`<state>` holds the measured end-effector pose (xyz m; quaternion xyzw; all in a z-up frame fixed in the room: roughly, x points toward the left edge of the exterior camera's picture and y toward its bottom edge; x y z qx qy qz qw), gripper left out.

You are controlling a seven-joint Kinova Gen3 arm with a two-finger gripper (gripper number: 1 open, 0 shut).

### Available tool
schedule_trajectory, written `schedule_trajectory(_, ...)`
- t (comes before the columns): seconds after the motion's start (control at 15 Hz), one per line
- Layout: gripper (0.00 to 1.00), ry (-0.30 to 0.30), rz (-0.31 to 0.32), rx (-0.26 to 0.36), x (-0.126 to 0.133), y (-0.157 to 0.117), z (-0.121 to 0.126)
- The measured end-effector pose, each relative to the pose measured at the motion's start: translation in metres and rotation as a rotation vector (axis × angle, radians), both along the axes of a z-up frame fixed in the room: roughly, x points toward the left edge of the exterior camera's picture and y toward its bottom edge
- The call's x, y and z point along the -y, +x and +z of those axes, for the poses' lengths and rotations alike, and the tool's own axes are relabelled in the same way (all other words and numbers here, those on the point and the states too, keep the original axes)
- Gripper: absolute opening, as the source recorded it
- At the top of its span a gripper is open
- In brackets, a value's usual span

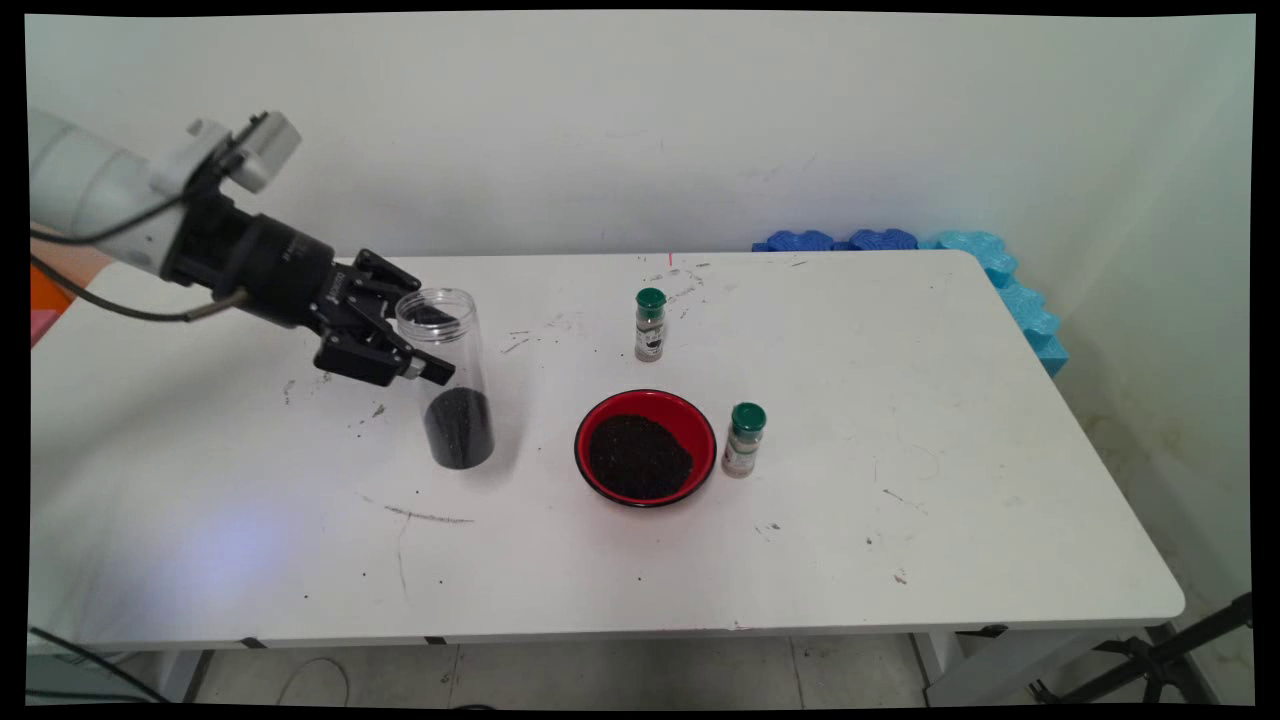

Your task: Pour the black seasoning powder in the red bowl

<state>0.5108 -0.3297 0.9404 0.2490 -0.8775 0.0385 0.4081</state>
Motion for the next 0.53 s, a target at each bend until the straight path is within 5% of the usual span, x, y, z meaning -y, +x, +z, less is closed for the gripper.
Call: schedule_trajectory(0.53,0.00,0.101,-0.052,-0.043,0.001,-0.047,0.042)
